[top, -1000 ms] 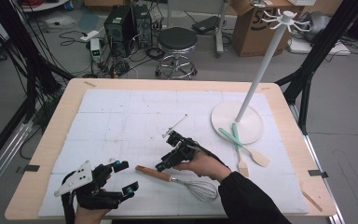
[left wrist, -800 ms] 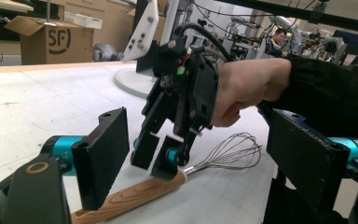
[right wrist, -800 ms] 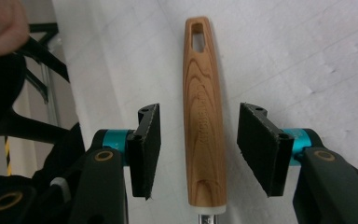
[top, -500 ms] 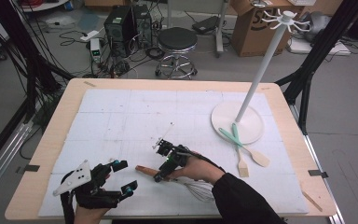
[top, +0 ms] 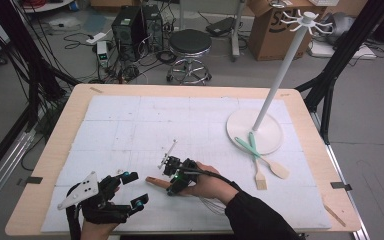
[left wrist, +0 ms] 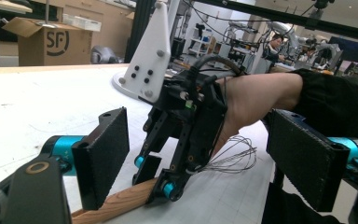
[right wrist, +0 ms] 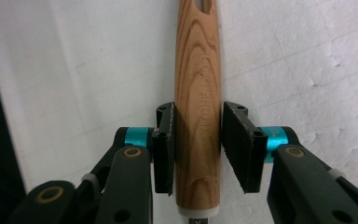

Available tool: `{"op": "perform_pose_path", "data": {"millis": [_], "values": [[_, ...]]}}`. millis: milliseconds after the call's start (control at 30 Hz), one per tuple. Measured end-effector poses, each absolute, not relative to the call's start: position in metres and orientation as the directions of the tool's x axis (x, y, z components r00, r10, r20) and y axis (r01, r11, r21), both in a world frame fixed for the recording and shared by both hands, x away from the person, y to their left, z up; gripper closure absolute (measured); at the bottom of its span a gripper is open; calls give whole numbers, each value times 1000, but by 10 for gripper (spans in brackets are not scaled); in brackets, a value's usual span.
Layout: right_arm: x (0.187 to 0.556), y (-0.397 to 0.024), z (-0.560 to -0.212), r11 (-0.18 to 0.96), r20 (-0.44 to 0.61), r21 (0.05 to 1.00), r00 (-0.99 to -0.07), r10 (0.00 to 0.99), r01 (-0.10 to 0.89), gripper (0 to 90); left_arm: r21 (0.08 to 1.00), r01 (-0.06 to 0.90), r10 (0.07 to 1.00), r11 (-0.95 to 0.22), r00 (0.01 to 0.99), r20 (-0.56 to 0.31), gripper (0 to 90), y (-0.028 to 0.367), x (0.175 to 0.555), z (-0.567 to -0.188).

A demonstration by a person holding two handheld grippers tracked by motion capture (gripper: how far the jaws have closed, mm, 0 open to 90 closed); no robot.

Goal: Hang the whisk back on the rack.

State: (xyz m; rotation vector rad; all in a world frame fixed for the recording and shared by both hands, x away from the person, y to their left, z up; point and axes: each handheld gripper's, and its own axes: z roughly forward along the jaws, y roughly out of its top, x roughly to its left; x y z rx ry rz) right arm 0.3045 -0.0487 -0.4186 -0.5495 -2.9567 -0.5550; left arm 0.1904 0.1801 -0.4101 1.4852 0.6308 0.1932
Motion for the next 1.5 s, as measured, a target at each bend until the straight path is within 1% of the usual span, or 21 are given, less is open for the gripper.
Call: {"op": "perform_pose_path", "data": {"millis": [100, 233, 367, 433, 467, 533, 700, 767, 900, 967, 1033, 1233, 1300, 1500], "values": [[299, -45, -418, 886, 82, 328, -945, 318, 327, 659, 959, 259, 493, 111, 824, -280, 218, 179, 191, -410], [297, -44, -419, 890, 61, 332, -948, 311, 313, 672, 959, 258, 495, 114, 823, -280, 222, 179, 191, -410], [299, -44, -417, 884, 78, 320, -939, 335, 341, 703, 960, 259, 509, 110, 815, -278, 229, 183, 192, -413], [305, -47, -417, 878, 118, 322, -935, 334, 354, 706, 957, 264, 521, 121, 804, -287, 231, 186, 192, -414], [307, -49, -417, 869, 143, 330, -929, 340, 369, 706, 957, 262, 527, 127, 799, -289, 231, 188, 192, -415], [313, -55, -413, 847, 141, 361, -921, 364, 390, 706, 956, 260, 536, 136, 792, -292, 234, 192, 193, -416], [337, -93, -387, 709, 228, 512, -873, 431, 484, 706, 955, 253, 539, 154, 788, -296, 241, 194, 192, -415], [343, -113, -375, 654, 228, 572, -862, 453, 495, 706, 957, 250, 538, 149, 791, -291, 242, 192, 192, -415], [349, -153, -351, 549, 259, 647, -830, 494, 529, 705, 958, 253, 531, 139, 797, -287, 243, 186, 191, -414], [350, -172, -341, 497, 271, 688, -822, 501, 529, 705, 958, 252, 525, 135, 802, -284, 243, 184, 191, -414], [349, -190, -330, 451, 269, 715, -806, 528, 534, 705, 959, 251, 523, 134, 804, -284, 244, 181, 191, -413], [342, -239, -291, 292, 255, 824, -779, 573, 485, 705, 959, 254, 517, 126, 808, -282, 245, 177, 192, -414], [342, -253, -277, 256, 241, 846, -765, 597, 467, 705, 959, 255, 515, 126, 809, -283, 245, 177, 193, -414], [345, -294, -243, 143, 262, 881, -717, 646, 451, 705, 957, 249, 506, 147, 813, -289, 246, 173, 199, -410]]}}
